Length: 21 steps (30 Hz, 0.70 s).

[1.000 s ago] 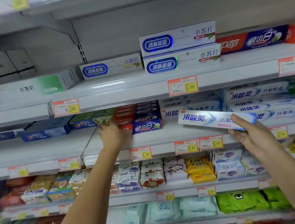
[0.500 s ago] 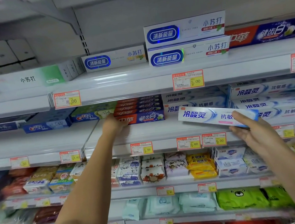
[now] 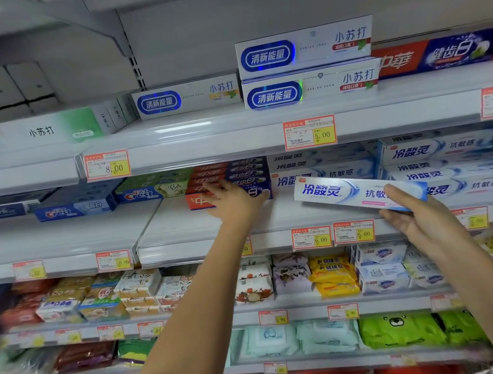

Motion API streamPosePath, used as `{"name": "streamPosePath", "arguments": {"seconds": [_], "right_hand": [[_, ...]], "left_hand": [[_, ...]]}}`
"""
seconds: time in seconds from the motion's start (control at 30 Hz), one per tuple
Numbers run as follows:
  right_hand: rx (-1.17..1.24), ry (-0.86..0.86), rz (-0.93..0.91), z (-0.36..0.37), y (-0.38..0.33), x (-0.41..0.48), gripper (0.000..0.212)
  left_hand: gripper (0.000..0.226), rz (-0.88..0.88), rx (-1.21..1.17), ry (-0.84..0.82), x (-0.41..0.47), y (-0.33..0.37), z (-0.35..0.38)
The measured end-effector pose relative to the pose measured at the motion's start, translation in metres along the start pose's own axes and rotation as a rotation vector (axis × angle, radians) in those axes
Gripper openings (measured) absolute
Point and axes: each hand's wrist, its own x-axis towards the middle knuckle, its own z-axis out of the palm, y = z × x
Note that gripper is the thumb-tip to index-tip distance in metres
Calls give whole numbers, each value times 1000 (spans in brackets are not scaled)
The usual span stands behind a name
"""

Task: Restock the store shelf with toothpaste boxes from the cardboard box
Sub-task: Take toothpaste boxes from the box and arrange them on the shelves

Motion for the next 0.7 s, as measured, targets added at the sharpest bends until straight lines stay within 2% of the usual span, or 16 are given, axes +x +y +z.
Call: {"name": "streamPosePath", "arguments": {"seconds": [0.1,0.23,0.7], "right_hand": [[8,-11,3,0,-1,-1,37],[-8,-31,-14,0,-1,-3,57],[14,-48,26,-10,-8,-7,21]], "left_hand": [[116,15,17,-24,-4,11,9],[115,-24,-3,-20,0,15,14],[104,-13,3,-20,1,12,16]]}}
